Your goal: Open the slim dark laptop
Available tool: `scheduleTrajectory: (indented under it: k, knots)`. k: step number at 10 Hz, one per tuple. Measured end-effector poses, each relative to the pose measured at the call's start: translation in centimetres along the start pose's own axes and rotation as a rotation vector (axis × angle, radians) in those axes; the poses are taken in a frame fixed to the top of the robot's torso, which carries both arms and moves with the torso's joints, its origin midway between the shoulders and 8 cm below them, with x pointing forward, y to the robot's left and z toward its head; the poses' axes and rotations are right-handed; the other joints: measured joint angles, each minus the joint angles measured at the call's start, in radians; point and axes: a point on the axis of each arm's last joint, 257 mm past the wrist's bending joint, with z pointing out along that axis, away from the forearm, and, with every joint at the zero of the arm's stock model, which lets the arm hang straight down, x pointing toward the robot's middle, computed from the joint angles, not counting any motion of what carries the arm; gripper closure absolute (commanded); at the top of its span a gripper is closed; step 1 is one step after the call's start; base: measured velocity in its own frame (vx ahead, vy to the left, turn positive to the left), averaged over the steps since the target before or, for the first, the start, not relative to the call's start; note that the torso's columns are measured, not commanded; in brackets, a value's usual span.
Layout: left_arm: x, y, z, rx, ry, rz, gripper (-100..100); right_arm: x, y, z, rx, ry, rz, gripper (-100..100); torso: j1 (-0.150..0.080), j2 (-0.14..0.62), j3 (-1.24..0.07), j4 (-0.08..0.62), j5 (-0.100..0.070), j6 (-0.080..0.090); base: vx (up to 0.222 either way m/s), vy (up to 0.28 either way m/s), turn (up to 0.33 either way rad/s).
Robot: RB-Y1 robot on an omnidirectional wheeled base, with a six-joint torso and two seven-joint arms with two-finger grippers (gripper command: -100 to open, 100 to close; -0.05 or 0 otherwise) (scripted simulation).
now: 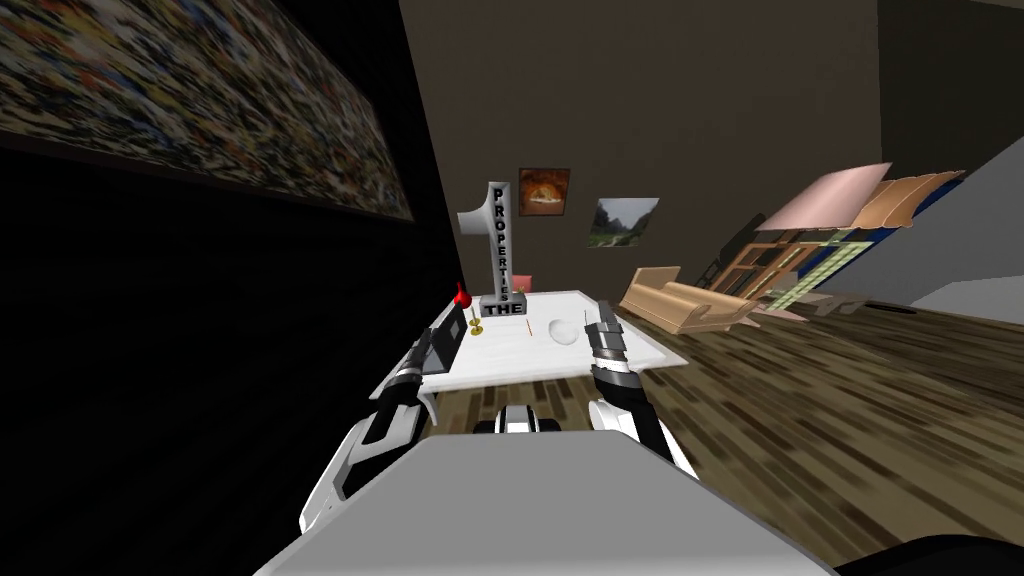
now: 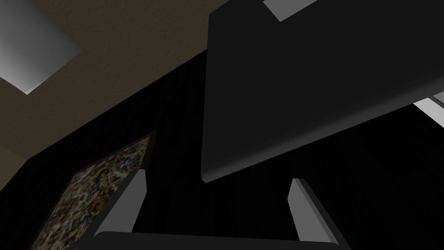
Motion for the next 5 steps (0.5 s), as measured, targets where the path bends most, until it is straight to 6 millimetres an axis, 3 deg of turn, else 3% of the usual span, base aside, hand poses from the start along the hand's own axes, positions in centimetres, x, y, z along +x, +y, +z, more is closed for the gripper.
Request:
scheduleTrajectory:
  k: [2,4,5]
  knots:
    - [0.3,2.2,0.1,-0.055,-0.005,-0.009,-100,0.0,0.0,0.0,0.000,0.000,0.000,0,0.003,0.001,0.000,0.000,0.001,0.000,0.007,-0.083,0.020]
    - [1.0,3.4,-0.4,-0.098,-0.011,-0.030,-100,0.0,0.0,0.0,0.000,0.000,0.000,0,0.003,-0.001,0.000,0.000,0.001,0.000,0.011,-0.039,0.014]
    - [1.0,3.5,-0.4,-0.102,-0.011,-0.030,-100,0.0,0.0,0.0,0.000,0.000,0.000,0,0.003,-0.001,0.000,0.000,0.001,0.000,-0.029,-0.022,-0.140]
